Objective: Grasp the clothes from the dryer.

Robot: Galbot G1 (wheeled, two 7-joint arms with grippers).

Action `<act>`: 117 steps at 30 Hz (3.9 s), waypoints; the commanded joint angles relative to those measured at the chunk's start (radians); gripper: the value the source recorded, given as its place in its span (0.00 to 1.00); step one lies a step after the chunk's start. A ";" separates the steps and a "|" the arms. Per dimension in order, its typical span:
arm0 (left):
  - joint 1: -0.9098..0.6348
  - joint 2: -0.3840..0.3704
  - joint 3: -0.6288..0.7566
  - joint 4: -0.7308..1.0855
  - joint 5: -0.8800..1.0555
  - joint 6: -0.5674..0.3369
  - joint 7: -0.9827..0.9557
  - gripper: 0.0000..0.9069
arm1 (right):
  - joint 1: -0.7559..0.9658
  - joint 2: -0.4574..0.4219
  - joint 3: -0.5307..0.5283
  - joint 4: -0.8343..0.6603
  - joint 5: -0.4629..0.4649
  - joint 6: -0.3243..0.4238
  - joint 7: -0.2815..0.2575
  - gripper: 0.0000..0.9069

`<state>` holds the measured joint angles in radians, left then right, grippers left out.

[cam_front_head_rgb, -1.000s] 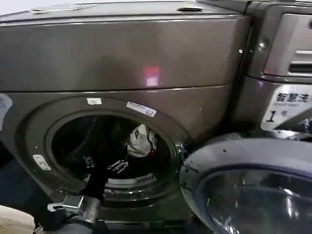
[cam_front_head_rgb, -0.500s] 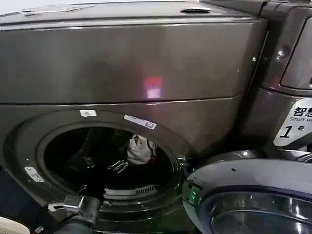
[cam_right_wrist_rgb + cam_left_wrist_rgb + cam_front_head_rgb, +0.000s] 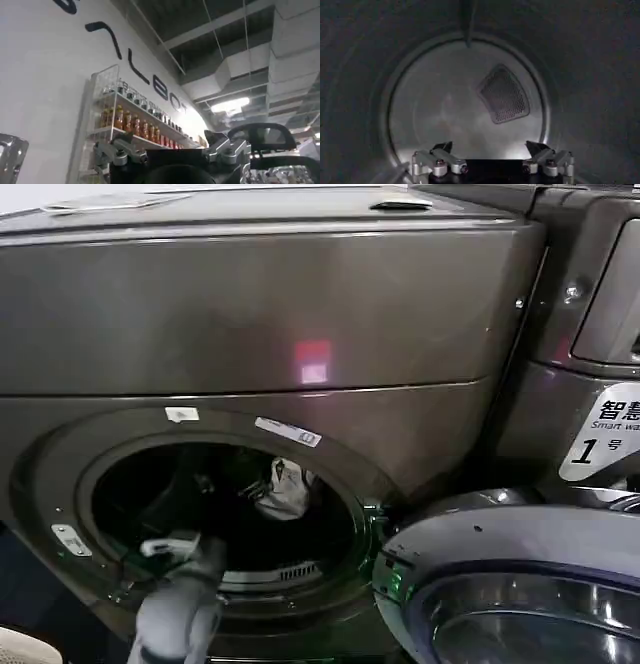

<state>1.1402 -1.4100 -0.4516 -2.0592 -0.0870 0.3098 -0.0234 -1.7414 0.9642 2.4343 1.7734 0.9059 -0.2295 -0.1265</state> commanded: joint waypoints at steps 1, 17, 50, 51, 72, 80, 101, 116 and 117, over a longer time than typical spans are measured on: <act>-0.352 -0.005 0.075 0.394 -0.005 -0.012 -0.021 1.00 | -0.005 0.004 0.012 0.000 -0.011 0.006 -0.002 1.00; -0.860 0.071 0.307 1.085 0.192 -0.112 0.474 1.00 | 0.000 0.021 0.009 -0.011 0.012 0.020 -0.003 1.00; -1.293 0.000 0.697 1.760 0.986 -0.283 1.130 1.00 | -0.005 0.059 0.022 0.004 0.014 0.022 0.009 1.00; -1.291 -0.003 0.687 1.765 0.984 -0.278 1.127 1.00 | -0.005 0.059 0.022 0.005 0.014 0.022 0.009 1.00; -1.276 -0.023 0.665 1.783 0.935 -0.295 1.125 0.00 | -0.011 0.063 0.020 0.010 0.012 0.023 0.014 1.00; -1.263 -0.025 0.665 1.771 0.912 -0.296 1.126 0.00 | -0.016 0.073 0.025 0.014 0.012 0.024 0.015 1.00; -0.898 0.047 0.186 1.261 0.493 -0.128 0.639 0.00 | 0.011 0.079 -0.001 0.015 -0.032 0.024 0.035 1.00; -0.530 -0.079 -0.078 0.820 0.152 -0.332 0.093 0.00 | 0.009 0.085 -0.004 0.034 -0.041 0.063 0.064 1.00; -0.513 -0.083 -0.079 0.802 0.139 -0.358 0.077 0.00 | 0.009 0.085 -0.004 0.034 -0.041 0.068 0.065 1.00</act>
<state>0.4233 -1.4406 -0.3936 -0.9968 0.2173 0.1116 0.3740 -1.7318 1.0499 2.4306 1.8026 0.8693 -0.1788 -0.0749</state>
